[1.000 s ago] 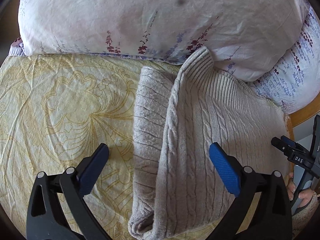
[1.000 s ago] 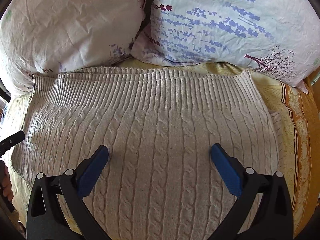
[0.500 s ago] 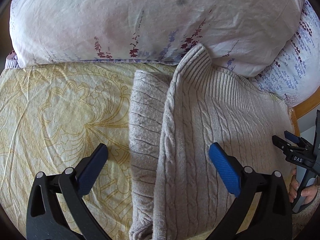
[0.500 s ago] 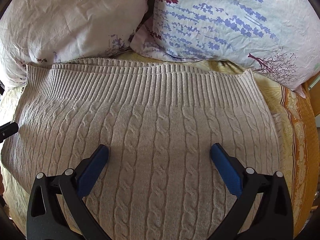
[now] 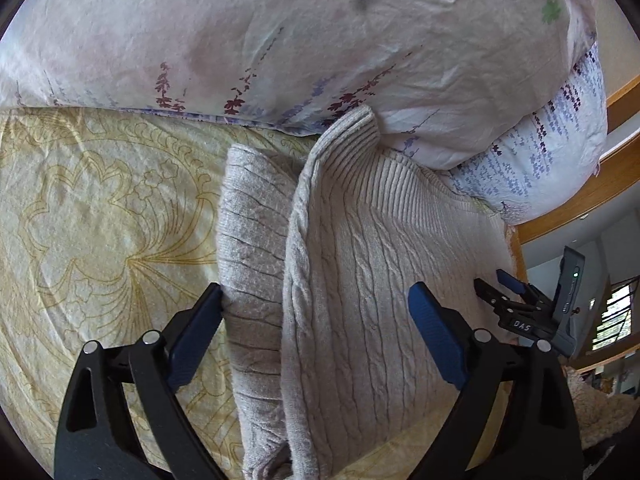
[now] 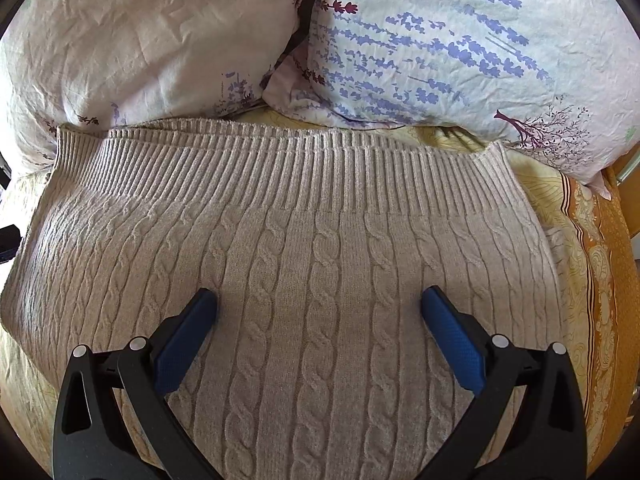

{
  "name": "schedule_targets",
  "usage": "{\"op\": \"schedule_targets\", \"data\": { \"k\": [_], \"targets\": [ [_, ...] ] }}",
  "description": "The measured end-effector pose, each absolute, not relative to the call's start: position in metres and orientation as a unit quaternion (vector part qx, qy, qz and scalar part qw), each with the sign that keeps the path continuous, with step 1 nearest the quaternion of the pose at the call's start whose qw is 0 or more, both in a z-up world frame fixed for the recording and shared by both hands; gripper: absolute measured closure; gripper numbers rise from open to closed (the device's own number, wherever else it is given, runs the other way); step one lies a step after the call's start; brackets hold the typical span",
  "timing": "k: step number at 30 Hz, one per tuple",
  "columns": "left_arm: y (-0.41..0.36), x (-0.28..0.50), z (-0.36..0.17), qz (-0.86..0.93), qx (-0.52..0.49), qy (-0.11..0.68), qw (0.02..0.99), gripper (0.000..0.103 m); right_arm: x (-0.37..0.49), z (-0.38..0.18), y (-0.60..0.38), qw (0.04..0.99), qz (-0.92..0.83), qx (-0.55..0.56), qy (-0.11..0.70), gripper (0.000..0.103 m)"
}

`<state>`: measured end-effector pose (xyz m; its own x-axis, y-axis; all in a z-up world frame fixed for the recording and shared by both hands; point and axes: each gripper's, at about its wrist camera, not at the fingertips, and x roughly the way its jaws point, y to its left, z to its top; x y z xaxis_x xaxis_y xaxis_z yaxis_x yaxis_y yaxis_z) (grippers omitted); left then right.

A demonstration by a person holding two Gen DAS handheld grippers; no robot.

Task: Fold small clothes
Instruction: 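Grasp the side edge of the folded sweater with the left tool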

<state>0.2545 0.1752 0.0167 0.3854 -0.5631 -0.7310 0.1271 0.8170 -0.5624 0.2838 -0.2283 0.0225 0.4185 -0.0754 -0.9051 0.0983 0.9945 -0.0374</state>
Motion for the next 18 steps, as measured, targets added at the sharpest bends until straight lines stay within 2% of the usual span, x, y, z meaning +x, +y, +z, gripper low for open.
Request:
{"op": "schedule_targets", "data": {
  "k": [6, 9, 12, 14, 18],
  "targets": [
    [0.196, 0.252, 0.008, -0.24, -0.293, 0.515, 0.769, 0.031, 0.283, 0.024, -0.232, 0.843, -0.05, 0.011, 0.535, 0.001],
    [0.195, 0.249, 0.006, -0.241, -0.304, 0.52, 0.761, 0.042, 0.281, 0.024, -0.232, 0.844, -0.05, 0.01, 0.533, 0.001],
    [0.183, 0.254, 0.005, -0.237, -0.29, 0.527, 0.763, 0.056, 0.281, 0.025, -0.232, 0.845, -0.05, 0.01, 0.532, 0.001],
    [0.178, 0.259, 0.002, -0.227, -0.289, 0.535, 0.761, 0.076, 0.281, 0.024, -0.232, 0.845, -0.049, 0.01, 0.532, 0.001],
    [0.174, 0.26, 0.003, -0.223, -0.295, 0.53, 0.763, 0.079, 0.281, 0.024, -0.232, 0.845, -0.046, 0.009, 0.533, 0.001]
  ]
}}
